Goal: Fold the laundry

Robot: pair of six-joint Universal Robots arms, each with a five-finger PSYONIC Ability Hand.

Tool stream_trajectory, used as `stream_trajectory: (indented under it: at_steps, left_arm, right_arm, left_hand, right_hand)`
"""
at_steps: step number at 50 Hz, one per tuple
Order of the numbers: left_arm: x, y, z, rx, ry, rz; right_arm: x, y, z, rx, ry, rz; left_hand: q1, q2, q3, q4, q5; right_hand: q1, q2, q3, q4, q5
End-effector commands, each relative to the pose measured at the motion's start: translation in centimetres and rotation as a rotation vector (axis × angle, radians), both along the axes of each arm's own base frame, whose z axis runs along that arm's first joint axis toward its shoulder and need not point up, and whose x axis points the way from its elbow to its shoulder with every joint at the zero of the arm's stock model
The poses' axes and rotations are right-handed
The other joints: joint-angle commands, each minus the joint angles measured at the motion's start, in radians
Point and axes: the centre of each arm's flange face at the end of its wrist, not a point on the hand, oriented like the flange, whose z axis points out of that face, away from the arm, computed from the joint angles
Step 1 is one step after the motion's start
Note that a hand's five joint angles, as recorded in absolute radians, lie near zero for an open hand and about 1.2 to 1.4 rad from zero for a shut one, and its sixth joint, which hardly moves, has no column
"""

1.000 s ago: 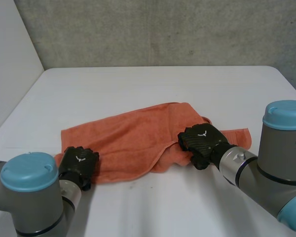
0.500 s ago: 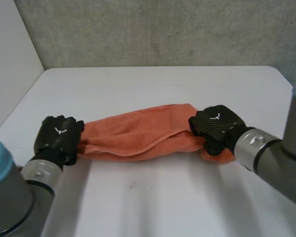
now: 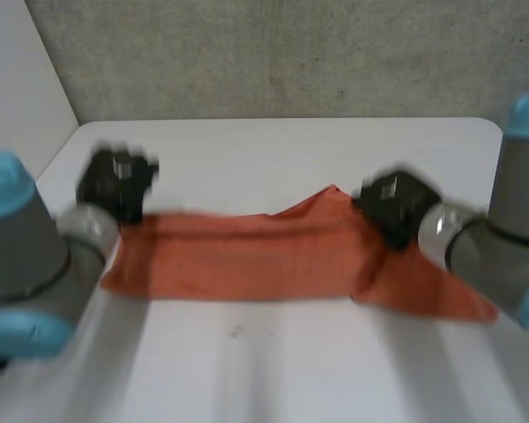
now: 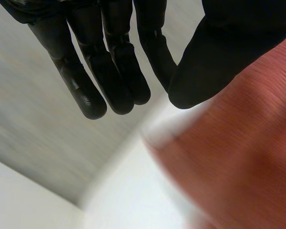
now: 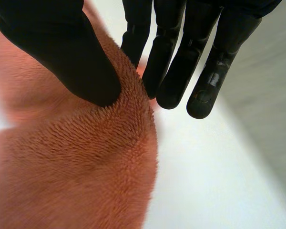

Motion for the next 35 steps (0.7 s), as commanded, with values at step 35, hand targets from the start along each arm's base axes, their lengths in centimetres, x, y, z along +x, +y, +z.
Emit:
stream_trajectory:
  at_steps: [35]
  left_arm:
    - [-3.6,-0.4,-1.2,0.011,0.344,-0.258]
  right_arm:
    - [-0.5,4.6,9.3,-0.397,-0.264,0.080]
  left_hand:
    - [-0.860,-0.927,-0.917,-0.922,-0.887]
  right_hand:
    - [0.438,0.219,0.212,0.208,0.242]
